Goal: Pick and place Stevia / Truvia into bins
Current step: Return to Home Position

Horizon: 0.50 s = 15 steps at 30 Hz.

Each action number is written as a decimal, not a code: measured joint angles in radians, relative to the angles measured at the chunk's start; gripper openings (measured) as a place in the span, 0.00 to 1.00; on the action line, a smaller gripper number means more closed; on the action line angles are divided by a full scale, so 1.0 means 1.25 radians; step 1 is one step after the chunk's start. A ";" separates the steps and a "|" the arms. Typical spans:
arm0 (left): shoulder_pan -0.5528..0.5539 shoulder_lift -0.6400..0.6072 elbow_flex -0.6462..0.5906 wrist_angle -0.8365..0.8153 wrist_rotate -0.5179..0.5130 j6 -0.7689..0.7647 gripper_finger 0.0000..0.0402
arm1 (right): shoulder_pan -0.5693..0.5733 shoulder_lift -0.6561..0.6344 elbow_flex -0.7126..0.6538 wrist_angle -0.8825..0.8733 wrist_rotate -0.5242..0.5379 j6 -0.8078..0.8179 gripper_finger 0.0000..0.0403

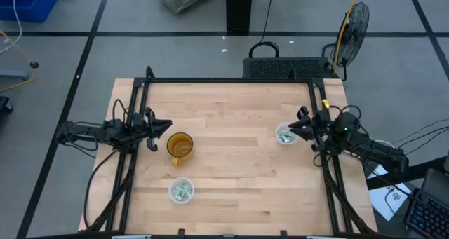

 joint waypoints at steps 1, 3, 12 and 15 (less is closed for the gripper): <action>0.000 0.000 0.000 0.000 0.000 -0.006 0.13 | 0.000 0.000 -0.006 0.010 0.000 -0.001 0.19; 0.000 0.000 0.000 0.000 0.000 -0.015 0.13 | 0.001 0.003 -0.006 -0.022 0.001 -0.007 0.19; 0.000 0.000 0.000 0.000 0.000 -0.017 0.13 | 0.001 0.008 -0.008 -0.020 0.001 -0.064 0.19; 0.000 0.000 0.000 0.000 0.000 -0.017 0.13 | 0.001 0.009 -0.009 -0.021 0.001 -0.094 0.19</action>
